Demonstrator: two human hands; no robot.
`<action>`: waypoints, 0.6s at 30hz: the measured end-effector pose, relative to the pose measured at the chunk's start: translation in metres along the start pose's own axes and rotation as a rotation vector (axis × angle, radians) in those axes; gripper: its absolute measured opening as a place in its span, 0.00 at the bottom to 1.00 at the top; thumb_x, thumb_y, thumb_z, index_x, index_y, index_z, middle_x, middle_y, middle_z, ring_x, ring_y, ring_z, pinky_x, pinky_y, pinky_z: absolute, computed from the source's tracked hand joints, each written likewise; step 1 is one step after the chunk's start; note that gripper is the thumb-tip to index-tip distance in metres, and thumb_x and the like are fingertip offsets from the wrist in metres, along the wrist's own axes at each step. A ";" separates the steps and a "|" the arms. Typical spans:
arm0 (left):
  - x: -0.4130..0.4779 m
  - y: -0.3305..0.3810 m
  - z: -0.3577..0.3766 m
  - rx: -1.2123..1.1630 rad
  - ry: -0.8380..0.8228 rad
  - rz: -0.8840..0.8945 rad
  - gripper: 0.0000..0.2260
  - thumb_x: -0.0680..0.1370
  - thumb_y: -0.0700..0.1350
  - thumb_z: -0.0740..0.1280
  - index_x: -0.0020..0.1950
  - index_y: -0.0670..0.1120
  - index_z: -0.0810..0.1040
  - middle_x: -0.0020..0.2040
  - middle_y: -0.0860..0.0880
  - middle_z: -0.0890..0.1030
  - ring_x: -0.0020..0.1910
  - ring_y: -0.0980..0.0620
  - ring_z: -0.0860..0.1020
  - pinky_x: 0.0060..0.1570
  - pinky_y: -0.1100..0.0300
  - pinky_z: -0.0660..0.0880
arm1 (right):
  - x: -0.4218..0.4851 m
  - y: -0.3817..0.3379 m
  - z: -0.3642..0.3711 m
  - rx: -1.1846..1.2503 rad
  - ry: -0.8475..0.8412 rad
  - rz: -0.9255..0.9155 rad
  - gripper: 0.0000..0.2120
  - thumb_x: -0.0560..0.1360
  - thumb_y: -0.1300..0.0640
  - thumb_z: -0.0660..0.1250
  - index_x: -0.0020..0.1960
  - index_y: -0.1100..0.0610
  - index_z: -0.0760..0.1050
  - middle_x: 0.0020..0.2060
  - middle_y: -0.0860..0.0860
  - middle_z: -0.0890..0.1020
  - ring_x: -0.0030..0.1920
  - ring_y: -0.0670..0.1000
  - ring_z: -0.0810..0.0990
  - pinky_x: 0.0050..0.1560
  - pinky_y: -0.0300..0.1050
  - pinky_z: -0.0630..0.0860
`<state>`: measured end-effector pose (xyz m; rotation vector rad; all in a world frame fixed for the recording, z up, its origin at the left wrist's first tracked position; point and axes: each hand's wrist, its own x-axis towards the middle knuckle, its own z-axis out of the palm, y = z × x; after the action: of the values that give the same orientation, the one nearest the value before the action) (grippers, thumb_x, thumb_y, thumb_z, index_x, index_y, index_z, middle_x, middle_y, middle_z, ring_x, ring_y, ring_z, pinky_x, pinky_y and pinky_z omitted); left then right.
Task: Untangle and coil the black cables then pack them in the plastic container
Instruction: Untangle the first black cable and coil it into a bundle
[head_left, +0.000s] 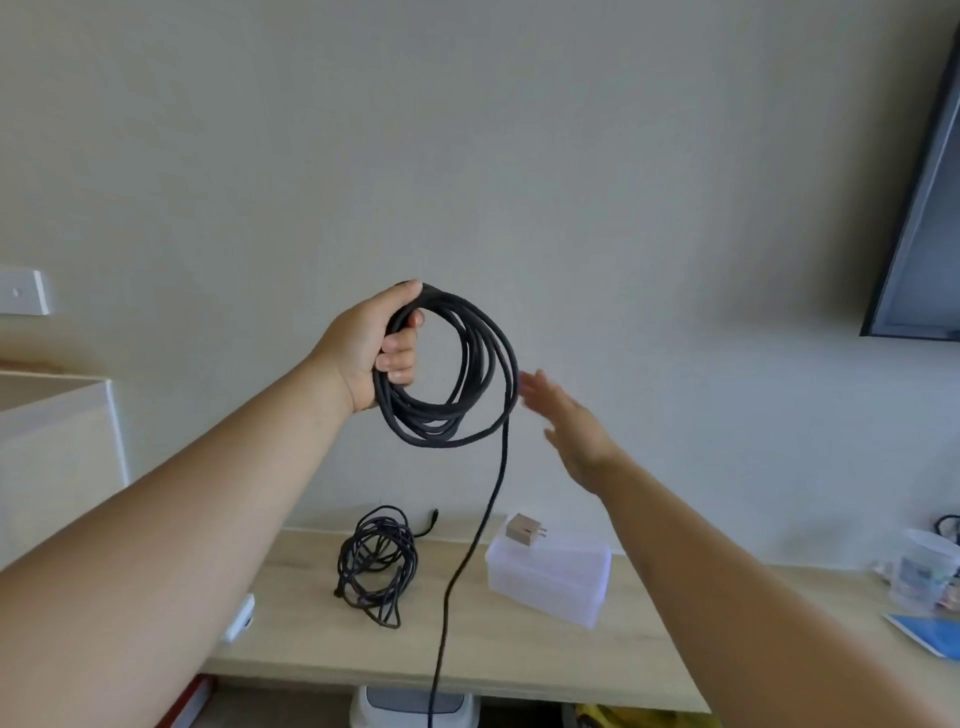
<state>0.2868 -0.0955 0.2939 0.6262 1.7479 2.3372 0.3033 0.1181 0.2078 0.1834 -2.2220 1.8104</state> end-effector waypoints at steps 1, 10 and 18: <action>0.000 -0.001 0.002 -0.031 0.007 -0.001 0.17 0.80 0.53 0.59 0.34 0.47 0.66 0.18 0.54 0.58 0.15 0.57 0.56 0.18 0.69 0.56 | -0.003 -0.003 0.005 -0.011 -0.085 0.001 0.19 0.80 0.43 0.53 0.67 0.49 0.69 0.61 0.47 0.78 0.63 0.48 0.75 0.64 0.49 0.63; 0.004 0.005 0.006 -0.367 0.402 0.125 0.20 0.79 0.57 0.62 0.33 0.47 0.65 0.20 0.54 0.60 0.17 0.55 0.58 0.21 0.68 0.58 | -0.022 0.062 0.013 -0.167 -0.194 0.280 0.08 0.79 0.54 0.63 0.56 0.56 0.73 0.42 0.50 0.81 0.48 0.49 0.82 0.51 0.47 0.78; 0.014 -0.026 -0.015 -0.042 0.645 0.252 0.21 0.80 0.60 0.56 0.34 0.46 0.64 0.25 0.50 0.65 0.21 0.53 0.64 0.26 0.60 0.64 | -0.031 0.012 0.044 -1.018 -0.337 -0.128 0.13 0.82 0.54 0.54 0.63 0.53 0.72 0.43 0.51 0.78 0.40 0.50 0.77 0.42 0.43 0.73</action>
<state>0.2647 -0.0956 0.2687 0.0741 1.9286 2.9803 0.3246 0.0759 0.1797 0.4114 -2.9585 0.4415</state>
